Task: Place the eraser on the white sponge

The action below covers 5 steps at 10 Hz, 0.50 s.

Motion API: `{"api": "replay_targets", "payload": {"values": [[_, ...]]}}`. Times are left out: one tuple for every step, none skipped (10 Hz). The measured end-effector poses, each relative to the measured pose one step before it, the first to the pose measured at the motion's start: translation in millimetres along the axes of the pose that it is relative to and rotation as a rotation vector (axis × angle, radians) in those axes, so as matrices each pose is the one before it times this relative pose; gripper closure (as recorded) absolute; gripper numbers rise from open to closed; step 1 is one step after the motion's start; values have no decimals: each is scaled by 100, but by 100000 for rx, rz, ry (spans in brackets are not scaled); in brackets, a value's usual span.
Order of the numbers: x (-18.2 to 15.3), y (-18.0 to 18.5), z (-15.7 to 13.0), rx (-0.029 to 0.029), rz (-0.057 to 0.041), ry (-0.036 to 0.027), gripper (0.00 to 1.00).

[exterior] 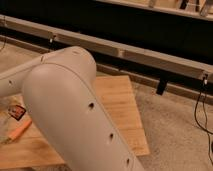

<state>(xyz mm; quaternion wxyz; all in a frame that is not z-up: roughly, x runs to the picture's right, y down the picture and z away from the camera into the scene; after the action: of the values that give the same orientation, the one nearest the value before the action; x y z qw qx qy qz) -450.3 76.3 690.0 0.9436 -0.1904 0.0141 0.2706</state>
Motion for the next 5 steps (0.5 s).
{"api": "replay_targets", "payload": {"values": [[-1376,-655,71,1497,500,-496,100],[-1190,-914,268,1899,708,97,100],[-2038,-1399,518,1764,1454,-886,100],[-1234,-1004,566,952,1176,-278,100],[-1589,-1350,804,649,2101,-476,100]]}}
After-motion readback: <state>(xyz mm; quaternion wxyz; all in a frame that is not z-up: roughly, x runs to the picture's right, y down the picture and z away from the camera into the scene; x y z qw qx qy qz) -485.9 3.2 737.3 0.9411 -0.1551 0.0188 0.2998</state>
